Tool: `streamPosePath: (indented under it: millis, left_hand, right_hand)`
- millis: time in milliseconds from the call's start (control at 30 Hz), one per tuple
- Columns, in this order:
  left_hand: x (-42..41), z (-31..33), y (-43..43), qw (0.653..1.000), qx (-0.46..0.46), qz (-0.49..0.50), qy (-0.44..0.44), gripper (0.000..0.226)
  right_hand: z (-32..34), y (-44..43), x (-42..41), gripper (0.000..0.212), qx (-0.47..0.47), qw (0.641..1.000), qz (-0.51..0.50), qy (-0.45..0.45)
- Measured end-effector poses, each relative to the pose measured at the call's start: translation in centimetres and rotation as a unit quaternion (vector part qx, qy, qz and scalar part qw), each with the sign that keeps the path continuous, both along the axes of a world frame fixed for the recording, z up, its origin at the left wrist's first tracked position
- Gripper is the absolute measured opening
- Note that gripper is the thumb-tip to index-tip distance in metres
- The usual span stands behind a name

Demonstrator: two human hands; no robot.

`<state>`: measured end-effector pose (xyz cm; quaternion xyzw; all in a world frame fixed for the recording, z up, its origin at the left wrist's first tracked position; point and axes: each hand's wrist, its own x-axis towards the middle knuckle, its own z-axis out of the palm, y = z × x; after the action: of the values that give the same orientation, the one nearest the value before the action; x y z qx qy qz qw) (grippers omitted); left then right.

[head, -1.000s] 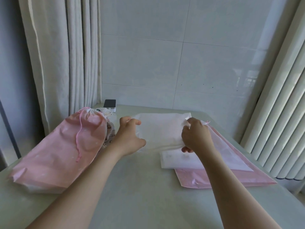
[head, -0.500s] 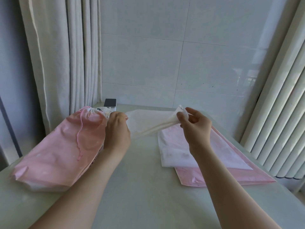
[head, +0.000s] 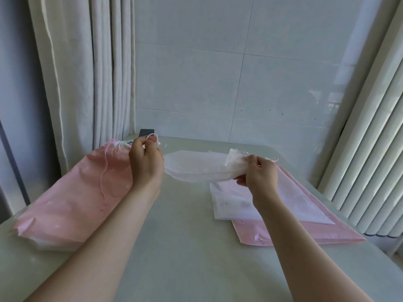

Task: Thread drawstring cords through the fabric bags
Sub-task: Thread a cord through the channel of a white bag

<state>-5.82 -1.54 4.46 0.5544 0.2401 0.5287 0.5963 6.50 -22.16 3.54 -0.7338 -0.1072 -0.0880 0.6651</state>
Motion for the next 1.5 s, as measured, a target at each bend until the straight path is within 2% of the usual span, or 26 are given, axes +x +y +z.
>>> streamPosePath:
  millis: [100, 167, 300, 333, 400, 500, 633, 700, 733, 800, 867, 900, 967, 1033, 1100, 1167, 1300, 1400, 1500]
  left_hand:
    - [0.1, 0.0, 0.7, 0.999, -0.038, -0.019, 0.01, 0.027]
    - [0.1, 0.3, 0.7, 0.995, -0.082, -0.042, -0.034, 0.03]
    - [-0.4, 0.9, 0.9, 0.974, -0.187, -0.049, -0.122, 0.028]
    - [-0.5, 1.0, 0.9, 0.973, -0.188, -0.036, -0.125, 0.027]
    - [-0.5, 0.5, 1.1, 0.989, -0.119, 0.029, -0.081, 0.026]
    - [-0.7, -0.2, 0.6, 0.996, 0.055, 0.076, 0.006, 0.022]
    - [-0.6, -0.8, 0.3, 0.977, 0.174, 0.046, 0.115, 0.026]
    - [-0.8, -1.3, 0.8, 0.953, 0.255, 0.051, 0.153, 0.026]
    - [-0.9, -1.5, 1.1, 0.937, 0.298, 0.056, 0.171, 0.024]
    - [-1.0, -1.7, 1.4, 0.905, 0.362, 0.052, 0.218, 0.015]
    - [-1.1, -1.8, 1.3, 0.868, 0.415, 0.05, 0.269, 0.008]
    - [-1.1, -1.8, 1.3, 0.851, 0.437, 0.052, 0.287, 0.009]
    - [-1.2, -1.8, 1.2, 0.828, 0.467, 0.053, 0.307, 0.014]
    - [-1.3, -1.8, 1.1, 0.816, 0.481, 0.056, 0.314, 0.015]
    - [-1.3, -1.8, 1.2, 0.804, 0.49, 0.065, 0.33, 0.021]
    - [-1.4, -1.9, 1.1, 0.788, 0.489, 0.075, 0.366, 0.027]
    - [-1.4, -1.9, 1.0, 0.785, 0.464, 0.105, 0.398, 0.034]
    - [-1.5, -2.1, 1.2, 0.786, 0.427, 0.117, 0.432, 0.036]
    - [-1.4, -2.3, 1.5, 0.767, 0.432, 0.167, 0.444, 0.034]
  right_hand:
    - [-0.2, -0.2, 0.7, 0.039, 0.038, 0.997, -0.056, 0.038]
    - [0.1, -0.5, 0.8, 0.038, 0.088, 0.991, -0.076, 0.069]
    - [0.8, -0.7, 0.8, 0.018, 0.243, 0.95, -0.056, 0.186]
    - [0.8, -0.7, 0.9, 0.017, 0.271, 0.938, -0.051, 0.209]
    - [0.9, -0.8, 0.9, 0.016, 0.307, 0.92, -0.051, 0.237]
    - [1.3, -1.1, 0.8, 0.018, 0.346, 0.903, -0.058, 0.249]
    - [1.7, -1.4, 0.7, 0.025, 0.469, 0.851, -0.007, 0.234]
    - [1.6, -1.4, 1.0, 0.027, 0.492, 0.841, -0.009, 0.224]
    - [1.6, -1.4, 1.2, 0.027, 0.474, 0.854, -0.021, 0.216]
    - [1.4, -1.5, 1.3, 0.029, 0.36, 0.917, -0.059, 0.162]
    - [1.0, -1.5, 1.3, 0.032, 0.194, 0.975, -0.103, 0.04]
    - [0.8, -1.6, 1.3, 0.032, 0.117, 0.985, -0.121, -0.036]
    - [0.3, -1.9, 1.4, 0.029, -0.048, 0.973, -0.139, -0.178]
    - [-0.2, -2.2, 1.5, 0.024, -0.232, 0.922, -0.142, -0.276]
    - [-0.6, -2.3, 1.6, 0.023, -0.357, 0.865, -0.123, -0.33]
    - [-0.9, -2.5, 1.8, 0.024, -0.399, 0.844, -0.09, -0.347]
    - [-1.6, -2.7, 2.8, 0.023, -0.39, 0.851, -0.049, -0.348]
    - [-1.4, -2.7, 2.7, 0.013, -0.297, 0.9, -0.061, -0.314]
    - [-1.4, -2.9, 3.0, 0.021, -0.211, 0.94, -0.08, -0.256]
